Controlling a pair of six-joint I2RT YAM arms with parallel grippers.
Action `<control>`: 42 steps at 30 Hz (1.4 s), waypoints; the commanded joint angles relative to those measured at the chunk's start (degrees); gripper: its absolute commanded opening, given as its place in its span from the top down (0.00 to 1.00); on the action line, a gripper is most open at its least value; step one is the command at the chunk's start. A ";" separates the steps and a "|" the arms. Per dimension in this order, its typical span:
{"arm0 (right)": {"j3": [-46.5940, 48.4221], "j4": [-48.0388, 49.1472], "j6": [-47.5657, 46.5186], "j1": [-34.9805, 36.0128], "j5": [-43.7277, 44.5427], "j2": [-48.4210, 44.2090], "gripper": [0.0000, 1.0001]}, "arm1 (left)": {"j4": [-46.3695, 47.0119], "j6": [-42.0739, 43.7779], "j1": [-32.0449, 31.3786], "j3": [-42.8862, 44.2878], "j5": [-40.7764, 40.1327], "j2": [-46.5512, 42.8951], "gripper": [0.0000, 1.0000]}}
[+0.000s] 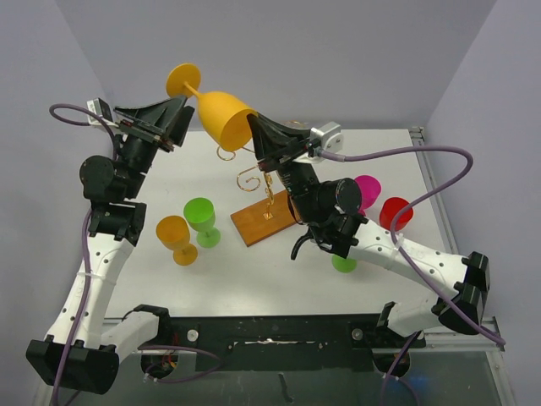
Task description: Place the wine glass upside down on the wine glass rack
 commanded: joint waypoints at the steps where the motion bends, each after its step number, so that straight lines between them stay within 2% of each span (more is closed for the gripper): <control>1: 2.24 4.44 2.01 0.27 -1.30 0.99 1.00 | 4.10 -0.27 -0.24 1.01 -0.79 -0.84 0.57; 4: 4.15 3.91 2.69 0.27 -1.65 2.65 1.00 | 4.30 0.00 -0.19 0.64 -1.61 -1.38 0.61; 13: 4.91 3.07 4.70 0.27 -4.25 4.17 1.00 | 5.72 -0.84 -0.24 -0.66 -3.08 -1.37 0.62; 24: 1.37 3.36 5.79 0.27 -6.95 2.24 1.00 | 8.19 -2.61 -0.24 -1.81 -5.44 -2.02 0.88; 28: 1.56 -0.65 8.26 0.17 -7.84 0.60 0.99 | 8.97 -1.56 -0.18 -2.28 -5.30 -2.31 0.99; 33: 1.28 -4.07 9.97 0.10 -8.42 -1.08 0.95 | 11.05 0.05 -0.13 -3.47 -5.26 -2.46 1.00; 36: 1.28 -6.11 10.68 -0.20 -8.38 -1.87 0.85 | 11.78 1.70 -0.02 -3.71 -4.91 -2.16 1.00; 39: 1.03 -8.30 10.80 -0.23 -6.38 -2.63 0.67 | 11.69 4.26 0.60 -3.64 -4.63 -2.06 1.00; 42: -0.72 -10.40 8.42 -0.26 -3.12 -3.55 0.55 | 10.27 8.53 2.25 -2.45 -2.92 -1.91 1.00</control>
